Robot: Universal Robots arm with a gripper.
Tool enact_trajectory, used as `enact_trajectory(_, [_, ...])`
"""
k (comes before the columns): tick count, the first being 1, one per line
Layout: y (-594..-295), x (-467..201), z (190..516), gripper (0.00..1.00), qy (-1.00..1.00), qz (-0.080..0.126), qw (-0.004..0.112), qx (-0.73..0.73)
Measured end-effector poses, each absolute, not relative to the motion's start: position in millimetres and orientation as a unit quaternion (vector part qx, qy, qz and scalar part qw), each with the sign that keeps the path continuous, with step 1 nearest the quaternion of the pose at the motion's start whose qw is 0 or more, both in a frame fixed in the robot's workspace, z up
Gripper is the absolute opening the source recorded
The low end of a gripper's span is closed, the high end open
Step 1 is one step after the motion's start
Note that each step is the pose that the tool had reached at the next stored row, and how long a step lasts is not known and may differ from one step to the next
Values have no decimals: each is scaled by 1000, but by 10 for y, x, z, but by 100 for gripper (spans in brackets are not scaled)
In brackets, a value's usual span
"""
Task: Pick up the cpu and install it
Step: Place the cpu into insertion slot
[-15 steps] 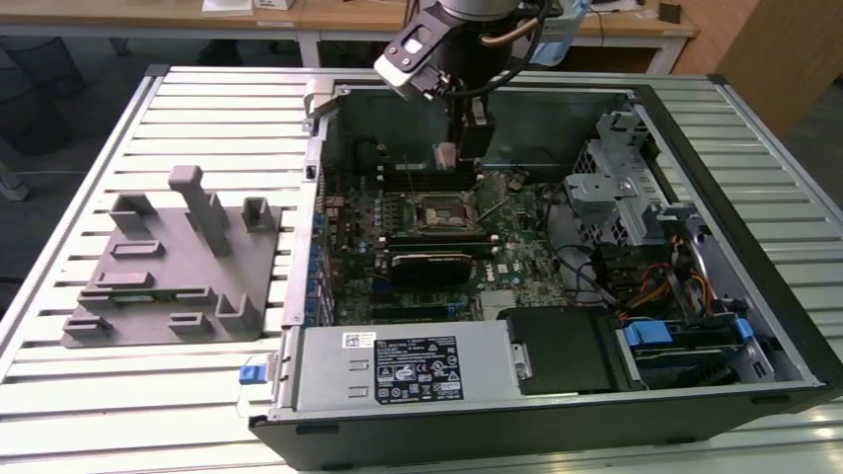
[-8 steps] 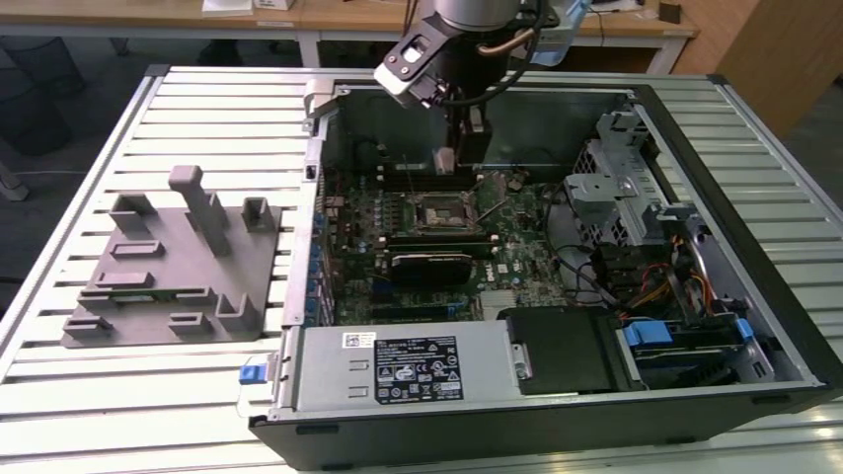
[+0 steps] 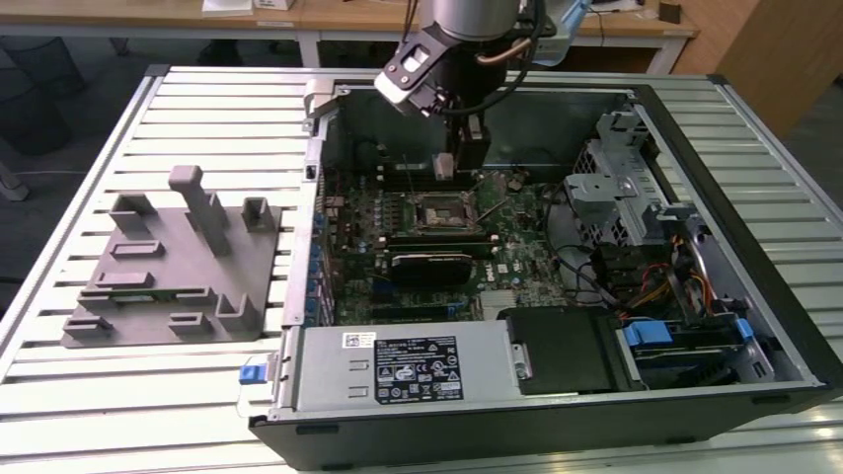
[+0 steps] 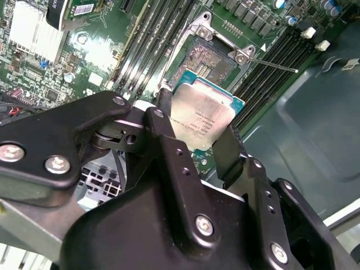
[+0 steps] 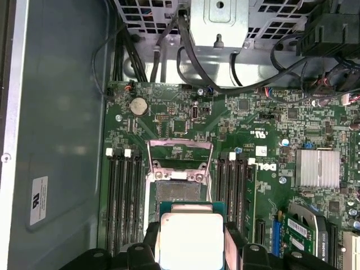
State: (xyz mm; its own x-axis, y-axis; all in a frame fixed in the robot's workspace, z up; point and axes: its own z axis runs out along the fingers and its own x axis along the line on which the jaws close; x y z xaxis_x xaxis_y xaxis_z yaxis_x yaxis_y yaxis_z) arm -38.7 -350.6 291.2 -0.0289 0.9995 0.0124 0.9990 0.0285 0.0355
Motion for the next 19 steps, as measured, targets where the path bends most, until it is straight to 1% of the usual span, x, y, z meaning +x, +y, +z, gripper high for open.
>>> enact_trajectory(19, [-3504,-390,2823,54,717,17,8,697])
